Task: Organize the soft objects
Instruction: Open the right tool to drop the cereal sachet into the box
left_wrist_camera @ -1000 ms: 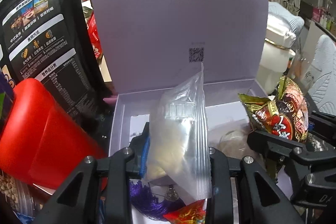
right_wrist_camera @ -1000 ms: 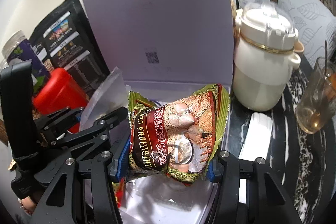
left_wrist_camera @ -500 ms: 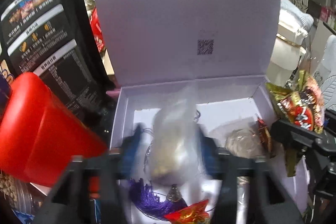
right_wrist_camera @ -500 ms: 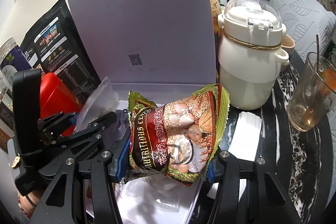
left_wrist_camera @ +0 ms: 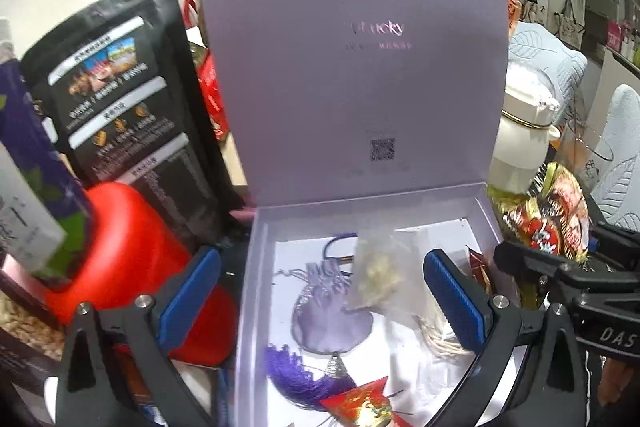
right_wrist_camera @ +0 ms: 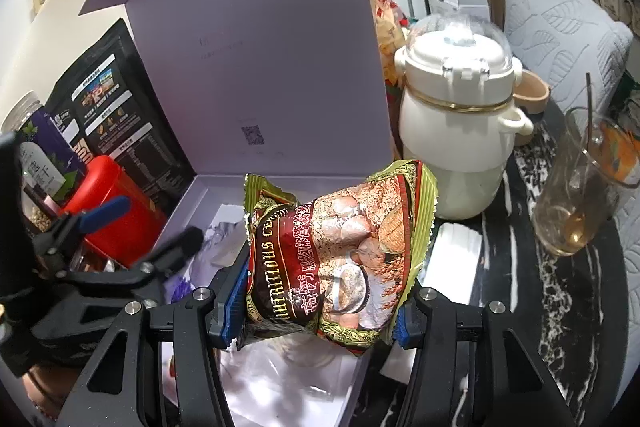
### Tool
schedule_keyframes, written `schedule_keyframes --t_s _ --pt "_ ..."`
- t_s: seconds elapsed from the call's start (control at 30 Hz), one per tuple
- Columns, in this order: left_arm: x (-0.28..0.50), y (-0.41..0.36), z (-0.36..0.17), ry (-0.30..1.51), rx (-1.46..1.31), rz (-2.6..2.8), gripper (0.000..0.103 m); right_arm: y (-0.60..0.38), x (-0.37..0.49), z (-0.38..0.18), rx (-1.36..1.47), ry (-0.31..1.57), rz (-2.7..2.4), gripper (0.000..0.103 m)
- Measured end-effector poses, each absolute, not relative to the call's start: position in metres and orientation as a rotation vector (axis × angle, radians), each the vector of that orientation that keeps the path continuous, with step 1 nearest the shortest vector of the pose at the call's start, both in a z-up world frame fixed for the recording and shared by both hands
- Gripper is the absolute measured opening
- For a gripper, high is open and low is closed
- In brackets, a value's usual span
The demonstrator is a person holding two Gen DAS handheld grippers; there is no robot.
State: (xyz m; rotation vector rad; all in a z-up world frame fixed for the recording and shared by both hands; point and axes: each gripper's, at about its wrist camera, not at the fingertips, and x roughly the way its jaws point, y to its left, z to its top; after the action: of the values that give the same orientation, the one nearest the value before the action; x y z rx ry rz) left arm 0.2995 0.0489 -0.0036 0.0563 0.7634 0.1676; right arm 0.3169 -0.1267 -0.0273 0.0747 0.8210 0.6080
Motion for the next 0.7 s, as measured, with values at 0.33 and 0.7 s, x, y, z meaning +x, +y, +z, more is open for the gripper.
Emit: schedule_keyframes --t_s 0.33,0.7 --pt "0.294 0.063 0.009 0.751 0.057 0.225 0.103 -0.117 0.320 -0.035 0.106 0.842 0.702 0.057" --pt "0.292 0.055 0.011 0.753 0.066 0.195 0.103 -0.114 0.323 -0.042 0.058 0.864 0.660 0.057"
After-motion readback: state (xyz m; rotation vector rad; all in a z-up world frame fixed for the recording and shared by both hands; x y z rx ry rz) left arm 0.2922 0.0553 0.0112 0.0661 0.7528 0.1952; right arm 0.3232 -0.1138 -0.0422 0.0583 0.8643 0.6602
